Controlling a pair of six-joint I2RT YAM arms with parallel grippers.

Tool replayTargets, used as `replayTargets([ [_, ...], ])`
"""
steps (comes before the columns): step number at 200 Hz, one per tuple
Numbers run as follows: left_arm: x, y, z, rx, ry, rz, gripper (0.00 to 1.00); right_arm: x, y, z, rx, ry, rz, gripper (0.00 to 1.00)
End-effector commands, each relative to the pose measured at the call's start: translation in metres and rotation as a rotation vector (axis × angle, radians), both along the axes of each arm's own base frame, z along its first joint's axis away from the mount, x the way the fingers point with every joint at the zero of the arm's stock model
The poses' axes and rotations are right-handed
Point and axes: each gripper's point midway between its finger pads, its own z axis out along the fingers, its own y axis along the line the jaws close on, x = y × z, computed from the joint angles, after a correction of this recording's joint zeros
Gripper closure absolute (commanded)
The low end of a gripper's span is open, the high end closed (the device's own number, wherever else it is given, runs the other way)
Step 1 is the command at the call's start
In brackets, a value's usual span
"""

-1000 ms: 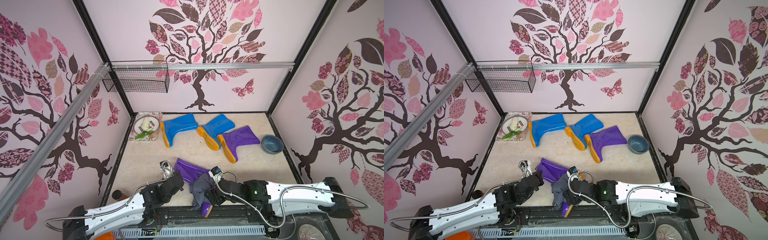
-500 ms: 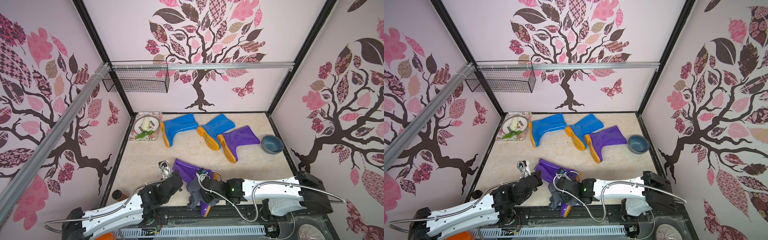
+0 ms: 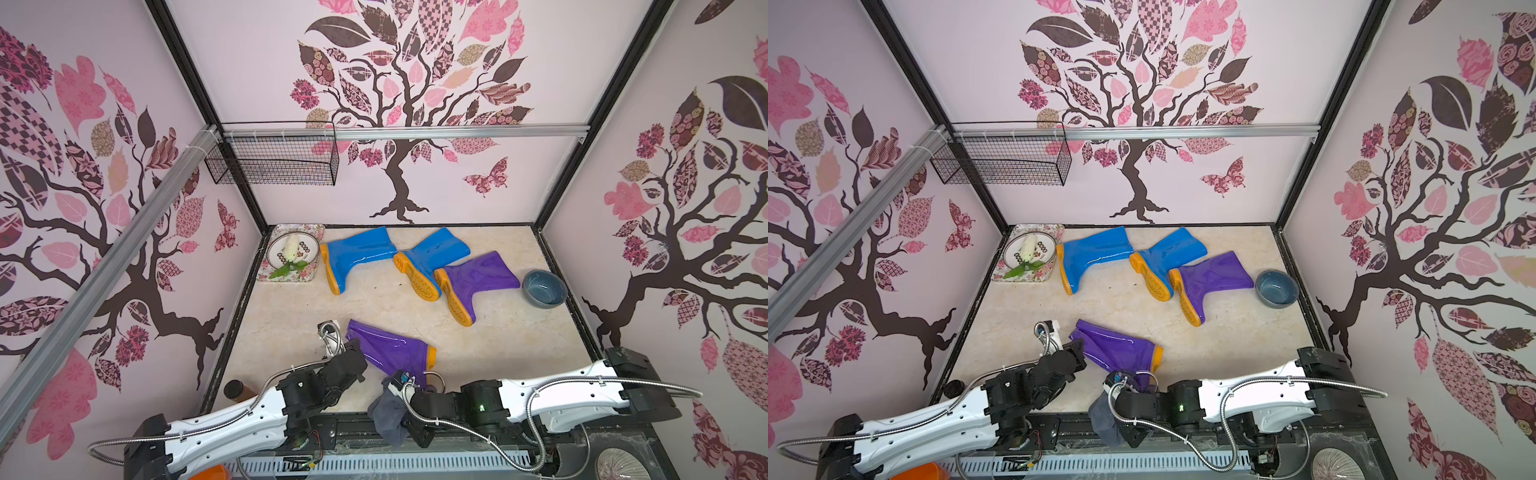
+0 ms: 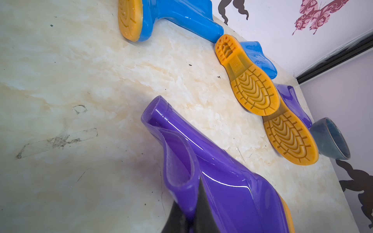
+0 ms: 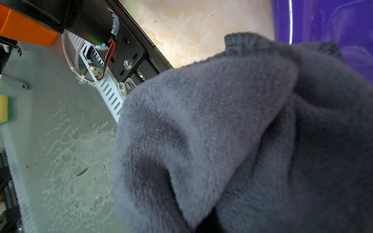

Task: Wipe the rubber boots with a cloth
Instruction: Wipe the dirt off the rubber boot.

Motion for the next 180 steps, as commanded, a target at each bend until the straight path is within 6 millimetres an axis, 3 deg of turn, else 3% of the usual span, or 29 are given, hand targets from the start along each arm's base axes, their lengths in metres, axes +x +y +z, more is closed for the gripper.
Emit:
replayTargets([
  [1,0.005,0.006,0.002,-0.007,-0.035,0.044,1.00,0.049,-0.048,-0.014,-0.085,0.018,-0.167,1.00],
  [17,0.005,0.006,0.001,-0.013,-0.034,0.040,1.00,0.060,-0.046,0.003,-0.044,-0.029,-0.163,1.00],
  [35,0.004,0.007,-0.001,-0.019,-0.030,0.043,1.00,0.047,-0.038,0.002,-0.036,0.032,-0.116,1.00],
  [46,0.004,0.007,-0.003,-0.021,-0.027,0.044,1.00,0.033,-0.034,-0.005,-0.056,0.055,-0.082,1.00],
  [68,0.003,0.006,-0.008,-0.022,-0.020,0.039,1.00,-0.025,-0.014,-0.017,-0.062,0.103,0.093,1.00],
  [79,0.002,0.005,-0.011,-0.026,-0.016,0.033,1.00,-0.029,-0.009,-0.017,-0.058,0.130,0.096,1.00],
  [92,0.000,0.003,-0.017,-0.026,-0.012,0.010,1.00,-0.009,-0.012,-0.009,-0.042,0.090,0.032,1.00],
  [104,-0.002,0.003,-0.023,-0.033,-0.007,-0.002,1.00,0.023,-0.021,0.004,-0.013,0.093,-0.062,1.00],
  [105,-0.002,0.003,-0.023,-0.035,-0.006,-0.004,1.00,0.034,-0.024,0.006,-0.007,0.095,-0.098,1.00],
  [113,-0.004,0.002,-0.026,-0.046,-0.005,-0.021,1.00,0.062,-0.035,0.017,0.024,0.089,-0.190,1.00],
  [137,-0.012,-0.004,-0.034,-0.081,-0.021,-0.102,1.00,0.128,-0.060,0.048,0.109,0.012,-0.380,1.00],
  [155,-0.016,-0.001,-0.044,-0.085,-0.020,-0.120,1.00,0.161,-0.070,0.045,0.053,-0.010,-0.453,1.00],
  [180,-0.022,0.002,-0.059,-0.085,-0.006,-0.145,1.00,0.181,-0.064,0.028,-0.005,-0.041,-0.467,1.00],
])
